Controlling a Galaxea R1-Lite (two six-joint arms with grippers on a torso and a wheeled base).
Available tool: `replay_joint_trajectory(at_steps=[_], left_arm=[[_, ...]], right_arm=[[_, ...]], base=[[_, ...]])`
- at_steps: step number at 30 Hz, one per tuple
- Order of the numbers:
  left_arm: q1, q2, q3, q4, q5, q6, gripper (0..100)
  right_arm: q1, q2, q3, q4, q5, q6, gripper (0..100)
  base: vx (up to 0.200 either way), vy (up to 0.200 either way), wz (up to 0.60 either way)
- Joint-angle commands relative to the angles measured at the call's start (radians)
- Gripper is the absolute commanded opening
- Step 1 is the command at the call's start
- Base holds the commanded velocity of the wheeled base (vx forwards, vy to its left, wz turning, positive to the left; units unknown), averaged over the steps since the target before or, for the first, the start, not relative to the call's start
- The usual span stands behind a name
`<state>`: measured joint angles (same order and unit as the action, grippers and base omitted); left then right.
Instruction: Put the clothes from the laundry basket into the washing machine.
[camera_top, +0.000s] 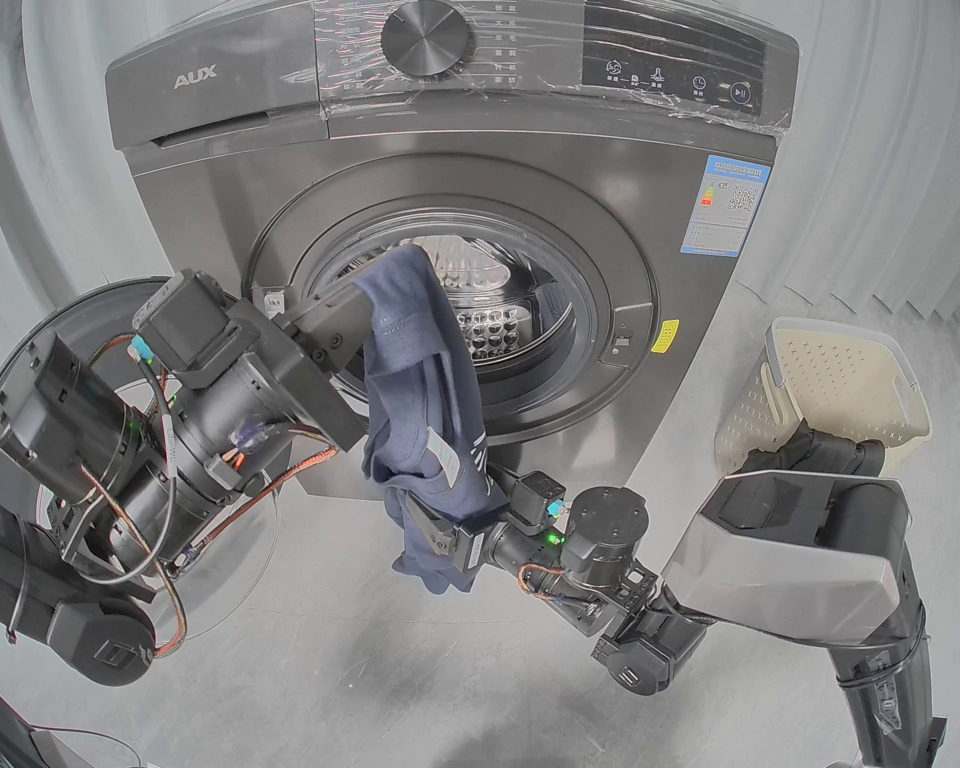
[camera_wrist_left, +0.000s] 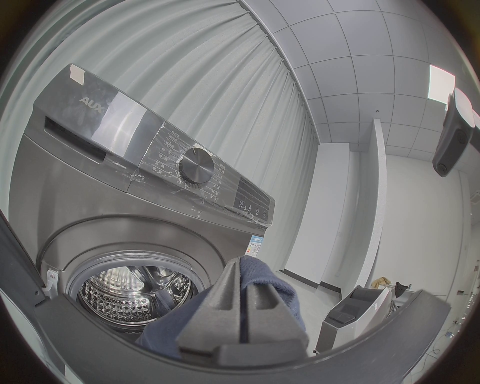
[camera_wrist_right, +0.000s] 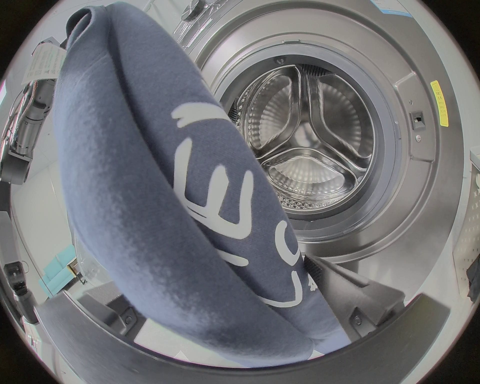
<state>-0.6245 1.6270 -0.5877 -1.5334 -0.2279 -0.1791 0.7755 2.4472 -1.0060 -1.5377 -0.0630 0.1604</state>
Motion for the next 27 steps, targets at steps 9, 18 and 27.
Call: replay_joint_trajectory(at_steps=[9,18,27], left_arm=[[0.023,0.014,-0.004,0.001,-0.001,-0.020,0],[0.183,0.085,0.008,0.041,0.007,-0.014,0],[0.223,0.226,0.123,0.022,-0.018,0.030,0]], right_arm=[[-0.013,0.007,-0.040,-0.004,-0.006,0.011,0],[-0.068,-0.123,0.055,-0.002,-0.051,0.027,0],[-0.079,-0.221,0.092,0.008,-0.054,0.036,0]], base=[[0.000,0.000,0.00],[0.000,0.000,0.00],[0.000,0.000,0.00]])
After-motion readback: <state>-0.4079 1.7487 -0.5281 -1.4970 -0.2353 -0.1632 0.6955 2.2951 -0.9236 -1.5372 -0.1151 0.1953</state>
